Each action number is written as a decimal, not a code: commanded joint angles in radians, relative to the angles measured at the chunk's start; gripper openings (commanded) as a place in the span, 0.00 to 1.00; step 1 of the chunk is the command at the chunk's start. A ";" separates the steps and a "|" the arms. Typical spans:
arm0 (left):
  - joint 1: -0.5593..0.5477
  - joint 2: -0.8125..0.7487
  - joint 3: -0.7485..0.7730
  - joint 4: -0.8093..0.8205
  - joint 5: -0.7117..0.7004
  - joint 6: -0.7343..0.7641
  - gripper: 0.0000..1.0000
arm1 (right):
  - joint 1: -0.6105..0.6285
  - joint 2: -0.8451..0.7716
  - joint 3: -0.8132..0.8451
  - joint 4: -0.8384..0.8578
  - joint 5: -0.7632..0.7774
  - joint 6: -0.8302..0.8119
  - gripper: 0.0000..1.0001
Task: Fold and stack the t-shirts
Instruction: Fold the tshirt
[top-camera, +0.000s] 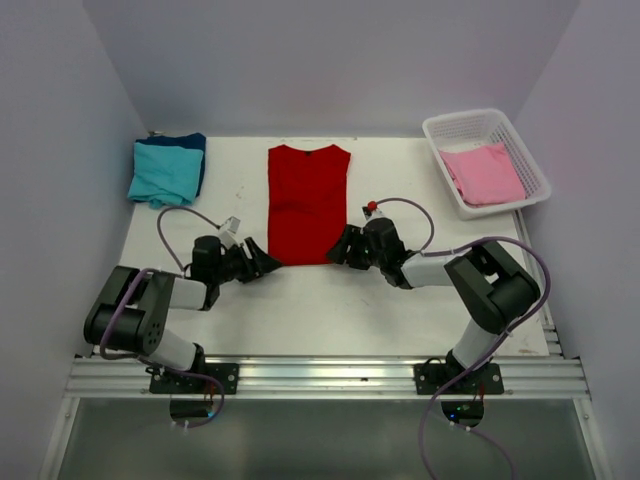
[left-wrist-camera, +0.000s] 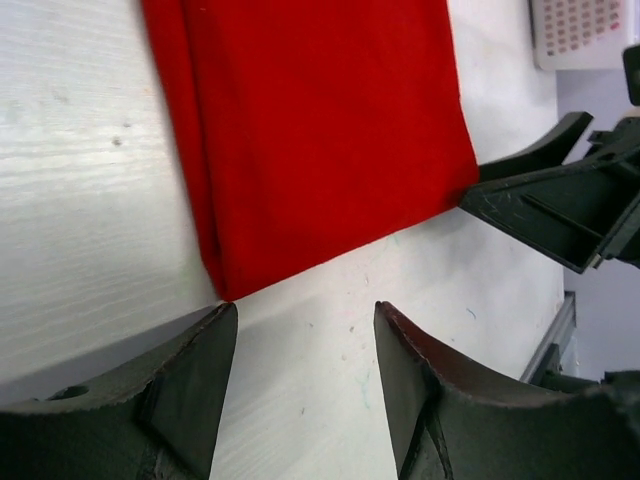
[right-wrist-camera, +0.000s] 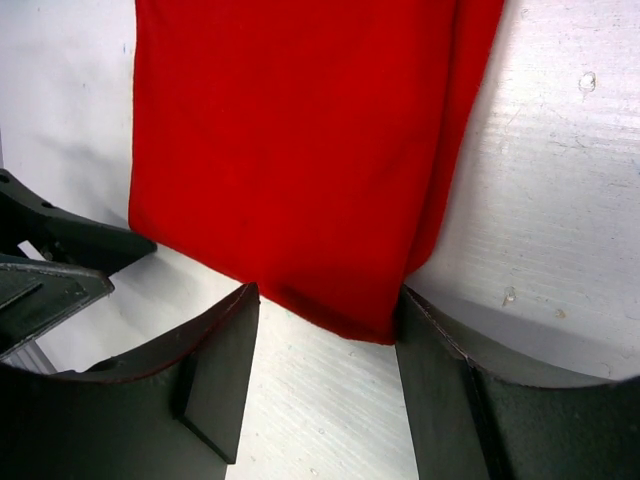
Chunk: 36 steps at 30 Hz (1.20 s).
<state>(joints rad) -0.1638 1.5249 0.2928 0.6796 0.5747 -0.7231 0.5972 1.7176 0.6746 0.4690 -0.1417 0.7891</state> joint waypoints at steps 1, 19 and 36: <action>0.012 -0.077 -0.018 -0.254 -0.176 0.024 0.62 | -0.010 0.004 -0.020 -0.056 0.036 -0.011 0.60; 0.012 0.103 0.138 -0.258 -0.199 -0.016 0.66 | -0.016 -0.061 -0.033 -0.109 0.071 -0.045 0.52; -0.008 0.185 0.083 -0.132 -0.019 -0.050 0.35 | -0.020 0.028 -0.007 -0.056 0.033 -0.036 0.11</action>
<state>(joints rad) -0.1608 1.6661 0.4309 0.6361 0.5358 -0.7837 0.5812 1.7218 0.6643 0.4297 -0.1162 0.7666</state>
